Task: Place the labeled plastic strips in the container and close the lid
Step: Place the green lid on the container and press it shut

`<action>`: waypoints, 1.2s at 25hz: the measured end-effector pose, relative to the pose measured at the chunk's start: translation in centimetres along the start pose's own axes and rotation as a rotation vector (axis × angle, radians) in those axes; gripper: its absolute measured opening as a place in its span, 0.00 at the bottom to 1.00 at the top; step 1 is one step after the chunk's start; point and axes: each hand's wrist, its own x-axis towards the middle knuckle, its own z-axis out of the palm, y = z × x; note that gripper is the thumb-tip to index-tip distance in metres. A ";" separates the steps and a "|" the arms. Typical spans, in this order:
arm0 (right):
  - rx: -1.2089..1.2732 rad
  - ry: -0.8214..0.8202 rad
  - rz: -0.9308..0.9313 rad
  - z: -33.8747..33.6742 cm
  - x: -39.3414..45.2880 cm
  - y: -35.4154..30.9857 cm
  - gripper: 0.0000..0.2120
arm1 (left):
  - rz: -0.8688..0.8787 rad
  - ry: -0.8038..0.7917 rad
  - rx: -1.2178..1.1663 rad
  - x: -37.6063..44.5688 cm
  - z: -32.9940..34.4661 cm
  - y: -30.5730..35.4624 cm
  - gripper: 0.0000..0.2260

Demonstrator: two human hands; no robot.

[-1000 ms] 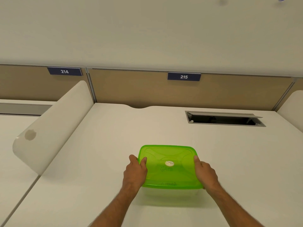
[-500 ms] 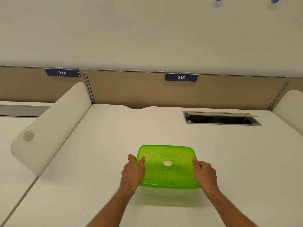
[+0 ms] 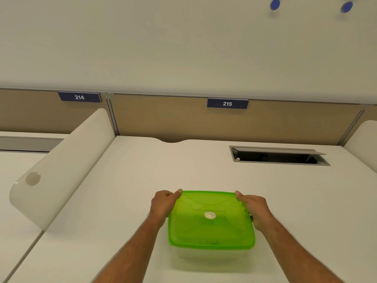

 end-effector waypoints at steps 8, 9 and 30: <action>0.059 0.069 0.050 0.8 2.0 -0.1 0.16 | -0.073 0.073 0.064 2.8 0.6 0.8 0.24; 0.052 0.086 0.044 0.9 2.0 -0.2 0.16 | -0.084 0.077 0.074 3.0 0.7 0.9 0.23; -0.151 -0.290 0.122 -2.9 -2.7 1.1 0.28 | -0.148 -0.309 0.110 -0.9 -2.3 0.6 0.21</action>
